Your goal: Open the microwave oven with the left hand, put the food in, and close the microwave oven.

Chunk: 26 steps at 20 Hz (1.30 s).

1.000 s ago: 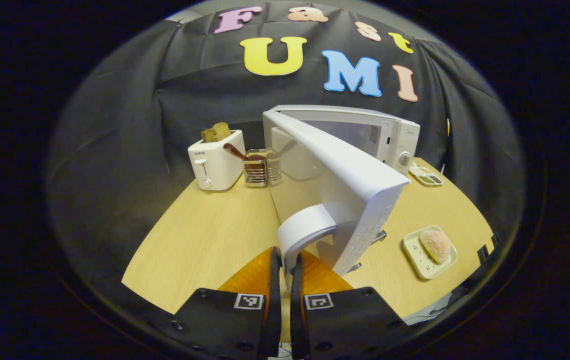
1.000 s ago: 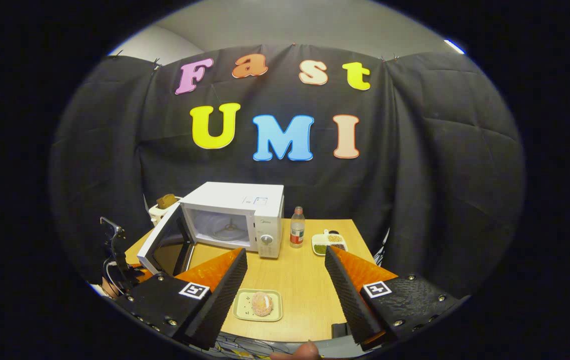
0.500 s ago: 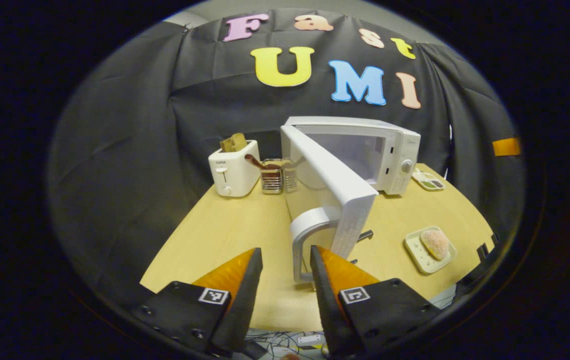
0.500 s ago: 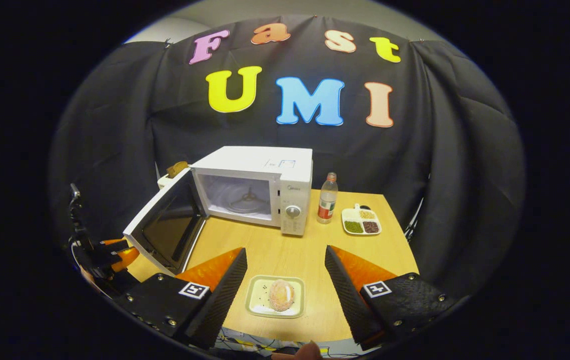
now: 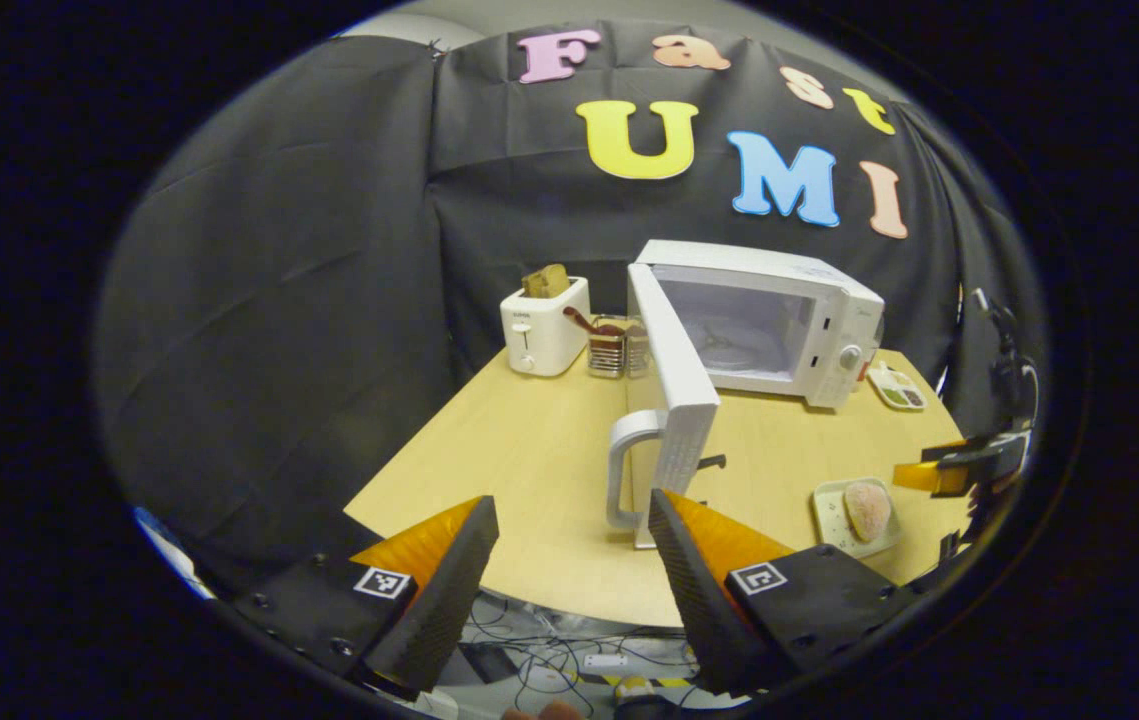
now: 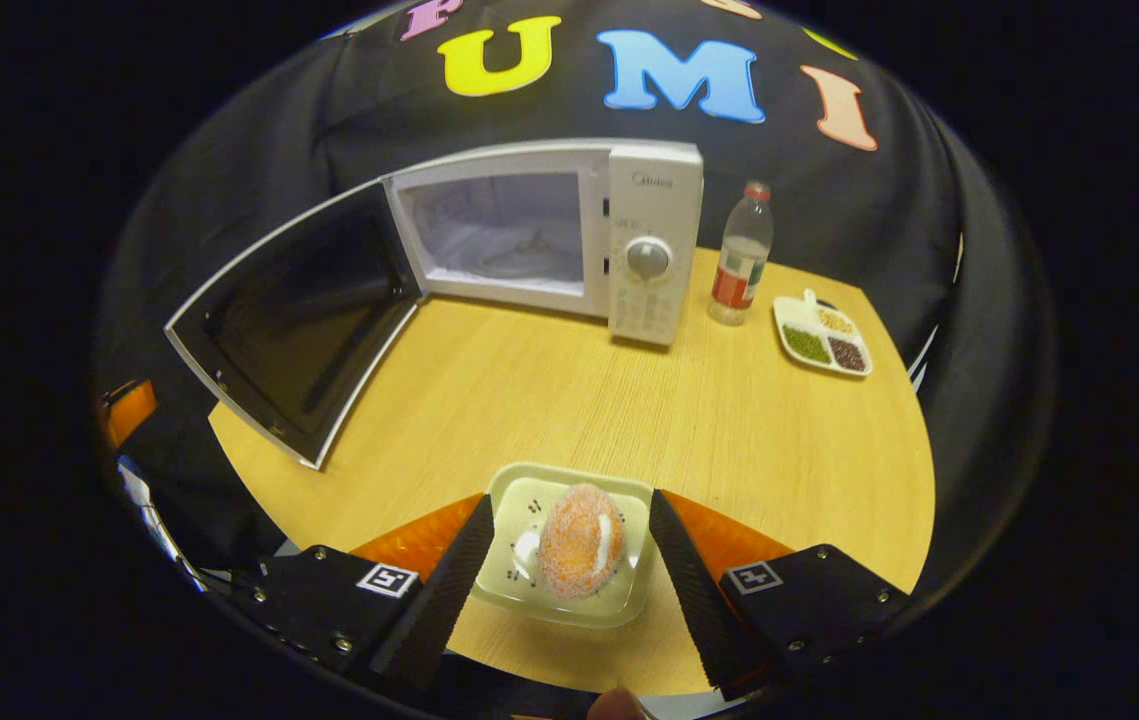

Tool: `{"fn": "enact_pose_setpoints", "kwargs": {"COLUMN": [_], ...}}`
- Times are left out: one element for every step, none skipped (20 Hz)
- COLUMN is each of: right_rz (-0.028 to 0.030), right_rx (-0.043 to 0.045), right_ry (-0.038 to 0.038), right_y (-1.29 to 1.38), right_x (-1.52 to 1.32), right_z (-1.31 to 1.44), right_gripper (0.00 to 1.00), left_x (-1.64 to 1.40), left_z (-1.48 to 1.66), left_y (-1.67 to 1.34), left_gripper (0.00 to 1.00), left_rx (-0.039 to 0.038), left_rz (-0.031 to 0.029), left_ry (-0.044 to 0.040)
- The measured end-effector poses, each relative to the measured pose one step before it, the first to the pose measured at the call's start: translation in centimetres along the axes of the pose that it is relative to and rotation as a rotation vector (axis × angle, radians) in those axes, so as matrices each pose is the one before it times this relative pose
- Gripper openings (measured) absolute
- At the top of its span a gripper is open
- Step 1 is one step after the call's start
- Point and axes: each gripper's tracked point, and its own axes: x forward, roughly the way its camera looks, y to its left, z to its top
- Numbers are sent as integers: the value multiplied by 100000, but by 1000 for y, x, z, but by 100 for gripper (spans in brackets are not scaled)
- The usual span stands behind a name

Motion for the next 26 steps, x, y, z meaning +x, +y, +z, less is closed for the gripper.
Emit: {"fn": "enact_pose_setpoints", "kwargs": {"right_rz": [1839, 1089, 769, 555, 206, 497, 32, -323, -811, 104, -833, -1126, -1454, -1106, -888, 675, 714, 2707, 1993, 498, 121, 1467, 1816, 1426, 1228, 1103], "right_rx": [524, 534, 341, 129, -161, -388, -1374, -2170, -1893, -683, -145, -1187, -770, -89, 396, 1450, 2231, 2670, 4226, 3590, 2949, 3503, 3881, 3617, 2895, 1714], "right_ry": [2764, 2036, 1727, 1333, 1314, 787, 1024, 1121, 794, 976, 2088, -2532, 1885, -343, 1697, 296, 577, 1246, -666, -1552, -1190, -1356, -1630, -1881, -2323, -2457], "right_y": [-41, -179, 14, -50, -66, 35, 8, -145, -149, 4, -55, -161, 48, -23, 69, 194, 183, 632, 812, 357, 443, 890, 1100, 987, 1066, 1132], "right_x": [1089, 947, 732, 658, 785, 474, 365, 141, 326, 212, 428, -209, -84, 272, -233, 266, -213, -530, -659, -746, -683, -731, -648, -659, -575, -335], "right_z": [-1120, -535, -775, -285, -296, -158, -279, -198, -329, -291, -527, 364, -500, 283, -239, 169, 82, 161, 195, 717, 562, 622, 544, 777, 805, 940], "right_gripper": [96, 96, 96, 97, 97, 97, 97, 97, 97, 97, 96, 90, 84, 82, 82, 74, 72, 66, 66, 66, 65, 65, 65, 63, 63, 65], "left_x": [-965, -1168, -1122, -1144, -993, -644, -618, -599, -599, -406, -584, -721, -685, -606, -616, -570, -422, -507, -577, -310, -272, -541, -484, -489, -235, -122], "left_z": [-110, -166, -59, -168, -441, -693, -592, -685, -547, -371, -177, 5, 143, 472, 493, 193, 290, -12, 38, 11, 122, 421, 429, 238, 35, -28], "left_y": [-425, -436, -275, -166, -10, 154, -108, -408, -270, -80, 10, 227, 273, 383, 544, 570, 779, 908, 900, 645, 800, 934, 641, 555, 242, 149], "left_gripper": [100, 100, 100, 100, 100, 98, 98, 100, 100, 98, 98, 100, 100, 98, 98, 100, 100, 100, 98, 100, 100, 98, 100, 95, 95, 94], "left_rx": [-1127, -735, -309, -329, -443, -824, -2142, -2940, -2666, -1870, -1152, -800, -618, -327, -226, -41, -22, -438, -1360, -1549, -811, 349, 745, 1066, 762, 628], "left_rz": [1811, 1303, 1691, 1694, 1980, 2359, 1430, 335, 423, 689, 586, 452, 158, 151, -56, -46, 248, 15, -419, -741, -849, -681, -1019, -1541, -2237, -2585], "left_ry": [1192, 970, 62, 481, 1065, 1053, 924, 1067, 925, 256, -541, -798, -1248, -1710, -1758, -1438, -1632, -1538, -1131, -1054, -1301, -1648, -1643, -1525, -790, -731]}}
